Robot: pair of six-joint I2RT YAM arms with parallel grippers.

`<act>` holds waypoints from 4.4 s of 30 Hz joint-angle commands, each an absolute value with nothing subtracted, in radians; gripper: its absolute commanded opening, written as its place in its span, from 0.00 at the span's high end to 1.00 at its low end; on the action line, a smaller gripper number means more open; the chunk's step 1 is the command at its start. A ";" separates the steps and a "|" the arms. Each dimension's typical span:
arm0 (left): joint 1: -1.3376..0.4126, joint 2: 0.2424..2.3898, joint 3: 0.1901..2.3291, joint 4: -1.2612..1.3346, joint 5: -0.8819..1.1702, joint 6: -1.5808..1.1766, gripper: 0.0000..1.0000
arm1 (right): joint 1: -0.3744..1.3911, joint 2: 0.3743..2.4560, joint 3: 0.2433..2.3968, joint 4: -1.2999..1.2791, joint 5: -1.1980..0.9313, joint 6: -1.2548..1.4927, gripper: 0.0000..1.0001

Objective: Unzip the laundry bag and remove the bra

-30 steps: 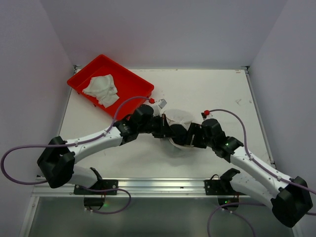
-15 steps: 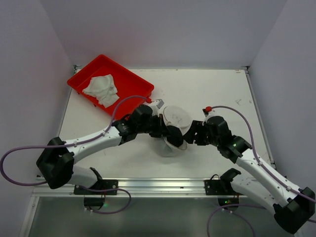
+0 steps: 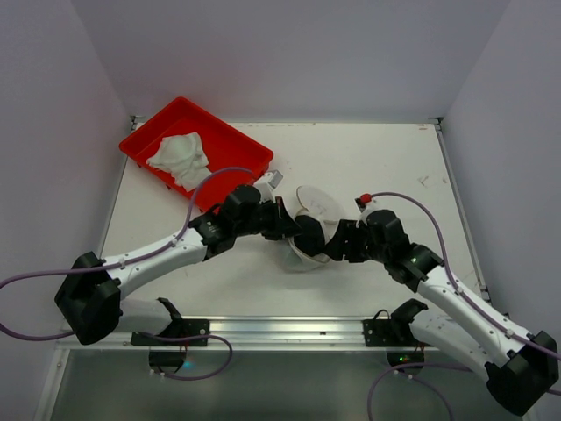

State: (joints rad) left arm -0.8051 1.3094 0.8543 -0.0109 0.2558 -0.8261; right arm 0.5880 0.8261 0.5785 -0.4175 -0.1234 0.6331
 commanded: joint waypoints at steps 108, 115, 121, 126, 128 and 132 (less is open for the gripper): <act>-0.864 1.014 0.687 -0.153 -0.161 -0.841 0.04 | 0.586 0.735 0.738 0.080 -0.434 0.607 1.00; -0.842 0.856 0.701 -0.210 -0.253 -0.935 0.00 | 0.587 0.805 0.867 0.003 -0.429 0.586 1.00; -0.789 0.865 0.715 -0.177 -0.190 -0.888 0.00 | 0.588 0.873 0.965 -0.023 -0.451 0.588 1.00; -0.773 0.911 0.661 0.033 -0.016 -0.787 0.00 | 0.586 0.928 1.028 -0.034 -0.460 0.589 1.00; -0.773 0.917 0.649 0.119 0.044 -0.743 0.00 | 0.588 0.940 1.038 -0.043 -0.472 0.589 1.00; -0.772 0.954 0.643 0.244 0.130 -0.709 0.00 | 0.587 0.971 1.045 -0.023 -0.506 0.609 1.00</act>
State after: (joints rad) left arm -0.7788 0.9344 0.6426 0.0532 0.0181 -0.7811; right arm 0.5880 0.9581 1.0004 -0.0467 -0.4625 0.6025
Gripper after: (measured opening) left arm 0.997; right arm 0.031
